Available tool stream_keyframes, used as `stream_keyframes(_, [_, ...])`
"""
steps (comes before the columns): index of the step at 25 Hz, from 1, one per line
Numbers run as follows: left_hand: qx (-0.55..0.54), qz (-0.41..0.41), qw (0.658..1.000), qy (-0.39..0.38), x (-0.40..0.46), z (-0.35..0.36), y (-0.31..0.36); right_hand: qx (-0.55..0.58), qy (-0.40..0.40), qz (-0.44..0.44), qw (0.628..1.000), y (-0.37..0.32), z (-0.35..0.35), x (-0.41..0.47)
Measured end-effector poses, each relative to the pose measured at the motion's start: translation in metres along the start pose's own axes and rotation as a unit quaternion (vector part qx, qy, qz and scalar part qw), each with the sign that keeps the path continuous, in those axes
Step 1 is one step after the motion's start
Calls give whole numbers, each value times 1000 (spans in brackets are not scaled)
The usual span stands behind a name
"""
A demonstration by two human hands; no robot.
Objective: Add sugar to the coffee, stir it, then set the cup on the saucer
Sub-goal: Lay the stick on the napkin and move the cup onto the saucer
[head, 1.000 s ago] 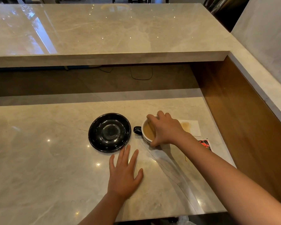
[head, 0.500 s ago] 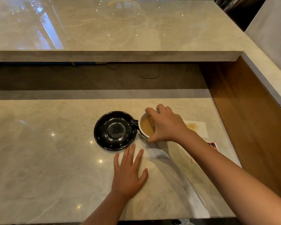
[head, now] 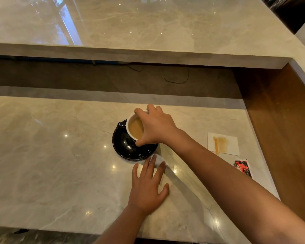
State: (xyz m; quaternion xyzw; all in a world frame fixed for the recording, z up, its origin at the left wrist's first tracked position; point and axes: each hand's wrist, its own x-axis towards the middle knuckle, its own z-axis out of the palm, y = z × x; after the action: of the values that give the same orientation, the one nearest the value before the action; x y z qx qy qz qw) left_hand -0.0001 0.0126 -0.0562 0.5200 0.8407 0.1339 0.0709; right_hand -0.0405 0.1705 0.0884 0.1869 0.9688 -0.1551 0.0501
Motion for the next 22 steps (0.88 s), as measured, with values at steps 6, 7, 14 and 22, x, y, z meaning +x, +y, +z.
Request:
stream_keyframes(6, [-15,1,1000,5,1,-3,1,-23,-20,-13,999,-13,19,15])
stream_keyframes(7, [-17,1,1000,6,1,-3,1,-27,-23,-15,999,-14,22,16])
stream_keyframes(14, [-21,3,1000,12,0,-3,1,-29,-41,-9,999,-20,25,21])
stream_keyframes(22, [-15,0,1000,8,0,-3,2,-37,-66,-7,997,-16,22,17])
